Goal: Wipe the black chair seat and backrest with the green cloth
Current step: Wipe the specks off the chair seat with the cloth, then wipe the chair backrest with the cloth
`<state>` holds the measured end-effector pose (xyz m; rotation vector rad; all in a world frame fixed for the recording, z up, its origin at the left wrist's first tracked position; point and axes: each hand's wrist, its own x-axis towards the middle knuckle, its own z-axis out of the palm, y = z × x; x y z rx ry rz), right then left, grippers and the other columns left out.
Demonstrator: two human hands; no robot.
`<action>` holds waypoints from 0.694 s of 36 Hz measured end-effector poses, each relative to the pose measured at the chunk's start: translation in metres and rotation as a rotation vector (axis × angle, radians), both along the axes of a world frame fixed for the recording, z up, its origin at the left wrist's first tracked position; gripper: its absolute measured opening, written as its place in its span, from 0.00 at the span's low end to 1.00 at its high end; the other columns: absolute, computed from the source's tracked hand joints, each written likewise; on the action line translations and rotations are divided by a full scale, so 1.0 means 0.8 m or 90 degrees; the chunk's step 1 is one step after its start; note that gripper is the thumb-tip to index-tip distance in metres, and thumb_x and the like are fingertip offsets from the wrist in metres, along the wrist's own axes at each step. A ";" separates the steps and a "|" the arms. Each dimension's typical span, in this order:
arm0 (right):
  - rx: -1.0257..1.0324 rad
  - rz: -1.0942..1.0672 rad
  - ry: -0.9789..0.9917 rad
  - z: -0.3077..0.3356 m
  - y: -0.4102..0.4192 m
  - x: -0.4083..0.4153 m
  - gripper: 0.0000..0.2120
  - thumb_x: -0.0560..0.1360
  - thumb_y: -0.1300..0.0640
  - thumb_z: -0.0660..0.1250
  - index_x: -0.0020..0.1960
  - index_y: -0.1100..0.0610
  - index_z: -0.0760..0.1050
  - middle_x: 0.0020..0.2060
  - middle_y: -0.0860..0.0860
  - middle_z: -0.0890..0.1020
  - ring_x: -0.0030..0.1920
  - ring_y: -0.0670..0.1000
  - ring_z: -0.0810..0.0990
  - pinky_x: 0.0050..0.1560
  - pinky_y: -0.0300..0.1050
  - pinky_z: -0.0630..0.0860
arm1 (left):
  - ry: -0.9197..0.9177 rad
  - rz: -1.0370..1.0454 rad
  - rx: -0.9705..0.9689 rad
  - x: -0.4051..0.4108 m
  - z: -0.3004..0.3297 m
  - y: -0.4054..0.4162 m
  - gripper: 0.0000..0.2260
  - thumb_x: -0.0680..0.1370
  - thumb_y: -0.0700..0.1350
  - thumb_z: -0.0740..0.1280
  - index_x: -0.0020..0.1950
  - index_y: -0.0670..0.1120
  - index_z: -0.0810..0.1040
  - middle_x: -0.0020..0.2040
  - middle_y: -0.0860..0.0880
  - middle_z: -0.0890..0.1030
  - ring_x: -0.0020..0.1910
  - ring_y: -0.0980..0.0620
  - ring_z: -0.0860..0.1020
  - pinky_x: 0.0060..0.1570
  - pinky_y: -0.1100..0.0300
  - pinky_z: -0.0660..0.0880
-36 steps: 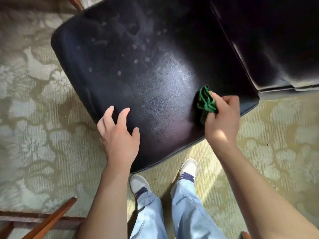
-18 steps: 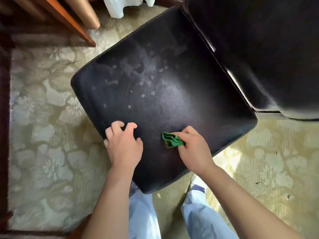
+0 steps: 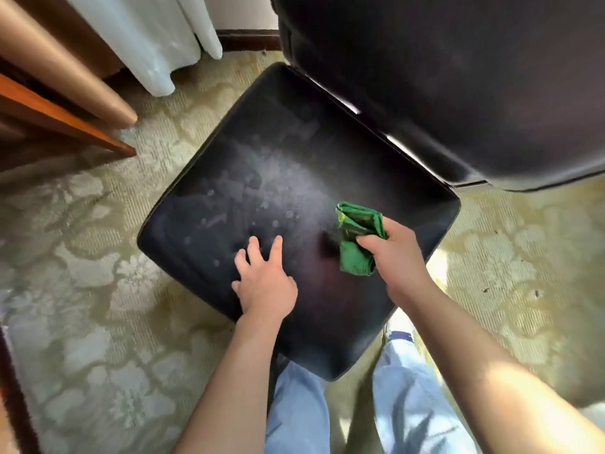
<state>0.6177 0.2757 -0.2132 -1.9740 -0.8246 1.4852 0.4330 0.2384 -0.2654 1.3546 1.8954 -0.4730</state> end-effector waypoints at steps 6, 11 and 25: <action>-0.013 -0.079 0.150 0.082 0.014 -0.001 0.13 0.75 0.67 0.64 0.54 0.55 0.81 0.49 0.57 0.84 0.53 0.57 0.83 0.57 0.63 0.78 | -0.231 0.129 -0.070 -0.021 0.068 0.036 0.23 0.82 0.51 0.62 0.77 0.54 0.65 0.75 0.49 0.67 0.72 0.46 0.68 0.68 0.50 0.68; 0.012 -0.083 0.261 0.171 0.021 0.006 0.13 0.77 0.68 0.62 0.60 0.60 0.78 0.56 0.60 0.83 0.57 0.60 0.82 0.55 0.60 0.80 | -0.459 0.262 0.001 -0.002 0.188 0.073 0.16 0.82 0.53 0.62 0.69 0.52 0.76 0.60 0.54 0.82 0.59 0.54 0.79 0.65 0.50 0.75; 0.136 -0.008 0.460 0.360 0.056 0.087 0.18 0.77 0.69 0.59 0.65 0.61 0.75 0.59 0.63 0.81 0.57 0.65 0.81 0.51 0.58 0.79 | -0.735 0.207 0.091 0.087 0.428 0.145 0.16 0.79 0.36 0.68 0.65 0.47 0.76 0.60 0.37 0.80 0.57 0.44 0.84 0.54 0.42 0.82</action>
